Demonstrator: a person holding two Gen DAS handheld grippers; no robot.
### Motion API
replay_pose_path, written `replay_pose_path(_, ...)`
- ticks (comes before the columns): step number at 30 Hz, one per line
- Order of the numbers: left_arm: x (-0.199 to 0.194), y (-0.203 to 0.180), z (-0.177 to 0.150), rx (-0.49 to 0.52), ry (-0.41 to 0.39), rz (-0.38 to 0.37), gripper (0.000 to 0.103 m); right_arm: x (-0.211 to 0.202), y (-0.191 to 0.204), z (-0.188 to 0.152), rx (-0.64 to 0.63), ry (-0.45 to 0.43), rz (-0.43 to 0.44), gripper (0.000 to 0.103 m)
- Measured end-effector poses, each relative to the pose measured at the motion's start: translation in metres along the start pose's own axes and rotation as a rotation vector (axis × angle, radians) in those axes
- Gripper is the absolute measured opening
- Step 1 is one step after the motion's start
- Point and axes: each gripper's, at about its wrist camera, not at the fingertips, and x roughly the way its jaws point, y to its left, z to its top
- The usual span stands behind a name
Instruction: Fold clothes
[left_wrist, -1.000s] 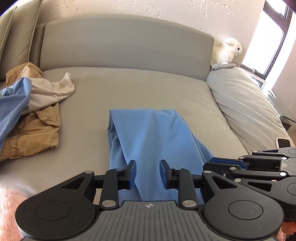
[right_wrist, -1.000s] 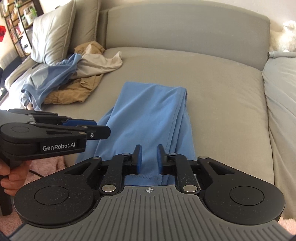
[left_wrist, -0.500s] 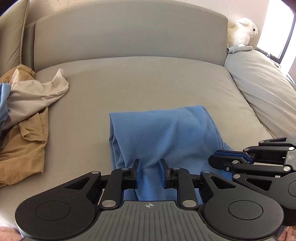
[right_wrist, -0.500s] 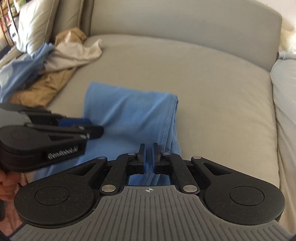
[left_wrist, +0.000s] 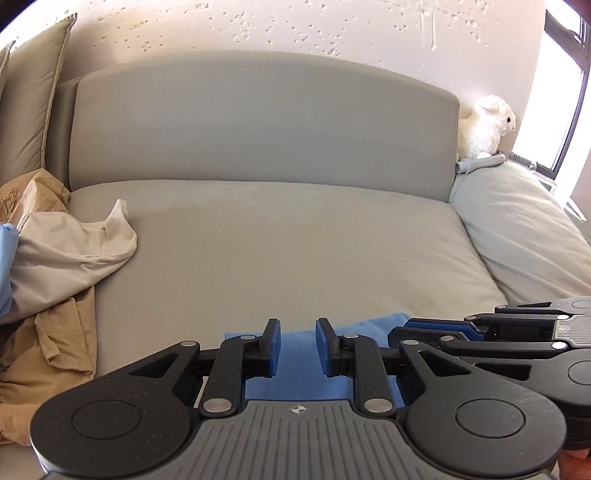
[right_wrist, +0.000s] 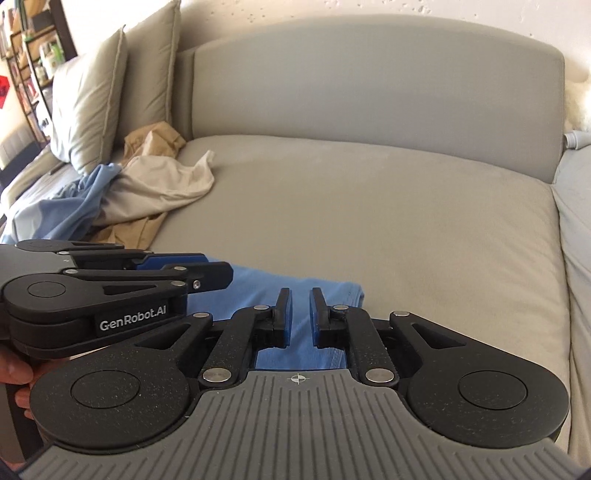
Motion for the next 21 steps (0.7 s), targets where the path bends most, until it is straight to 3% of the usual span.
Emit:
replay_pose_path(2, 0.021, 0.0, -0.006, 0.023, 0.075, 0.031, 0.02, 0.017, -0.001, -0.004, 0.0, 0.046, -0.014, 0.01)
replay_pose_path(4, 0.029, 0.002, -0.007, 0.035, 0.083, 0.051, 0.02, 0.032, -0.001, -0.01, -0.018, 0.089, -0.027, 0.005)
replay_pose_path(8, 0.023, 0.009, 0.0, 0.02, 0.092, 0.02, 0.019, 0.033, 0.0, -0.008, -0.045, 0.094, -0.027, 0.006)
replay_pose_path(13, -0.003, 0.01, 0.003, 0.005, 0.055, -0.023, 0.019, 0.013, -0.009, 0.007, -0.041, 0.048, 0.01, 0.02)
replay_pose_path(16, 0.001, 0.0, 0.003, 0.026, 0.061, -0.009, 0.021, 0.017, -0.014, 0.016, -0.012, 0.024, 0.0, 0.02)
replay_pose_path(19, 0.023, -0.002, -0.001, 0.05, 0.101, 0.062, 0.021, 0.033, -0.015, 0.016, -0.006, 0.046, -0.038, 0.019)
replay_pose_path(21, 0.035, 0.003, -0.002, 0.041, 0.126, 0.061, 0.022, 0.049, -0.019, 0.011, 0.005, 0.106, -0.068, 0.019)
